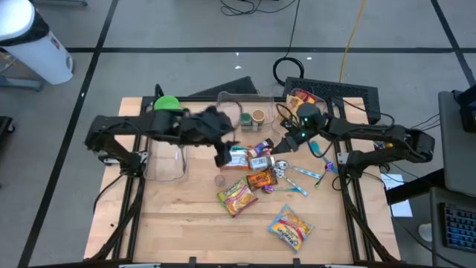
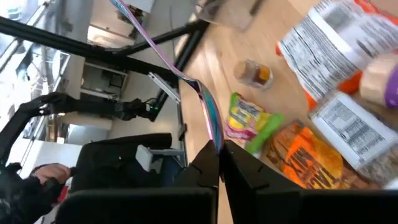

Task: Pick & Place Food Item
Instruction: Put the left violet spoon into the left transparent bin

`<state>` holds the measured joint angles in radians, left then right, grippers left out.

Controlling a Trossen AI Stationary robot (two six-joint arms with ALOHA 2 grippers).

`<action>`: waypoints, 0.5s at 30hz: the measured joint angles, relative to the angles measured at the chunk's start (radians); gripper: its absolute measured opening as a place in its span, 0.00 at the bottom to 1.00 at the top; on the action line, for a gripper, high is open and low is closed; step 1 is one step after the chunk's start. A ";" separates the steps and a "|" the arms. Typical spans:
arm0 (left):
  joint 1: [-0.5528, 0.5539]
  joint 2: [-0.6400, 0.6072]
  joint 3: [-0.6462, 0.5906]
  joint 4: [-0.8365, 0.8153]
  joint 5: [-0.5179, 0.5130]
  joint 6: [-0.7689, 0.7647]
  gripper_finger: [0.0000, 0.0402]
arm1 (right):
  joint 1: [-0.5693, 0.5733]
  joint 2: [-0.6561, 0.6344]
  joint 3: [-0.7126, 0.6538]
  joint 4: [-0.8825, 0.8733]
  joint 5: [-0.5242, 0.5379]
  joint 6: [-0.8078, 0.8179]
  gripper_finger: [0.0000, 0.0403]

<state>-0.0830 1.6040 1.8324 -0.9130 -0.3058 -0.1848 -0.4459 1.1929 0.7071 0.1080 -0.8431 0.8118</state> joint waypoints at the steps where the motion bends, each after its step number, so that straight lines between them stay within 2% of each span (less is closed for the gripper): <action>1: 0.000 0.019 0.000 -0.020 0.020 0.001 0.54 | 0.000 0.012 0.000 0.015 -0.001 0.006 0.00; 5: 0.000 0.089 0.000 -0.057 0.106 0.026 0.54 | 0.000 0.038 0.000 0.071 -0.043 0.029 0.00; 9: 0.000 0.141 0.011 -0.068 0.139 0.072 0.54 | 0.000 0.046 0.002 0.090 -0.051 0.041 0.00; 15: 0.002 0.227 0.133 -0.133 0.045 0.245 0.54 | 0.001 0.046 0.002 0.092 -0.050 0.046 0.00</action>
<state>-0.0808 1.8313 1.9658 -1.0457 -0.2610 0.0605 -0.4454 1.2388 0.7086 0.2001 -0.8932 0.8581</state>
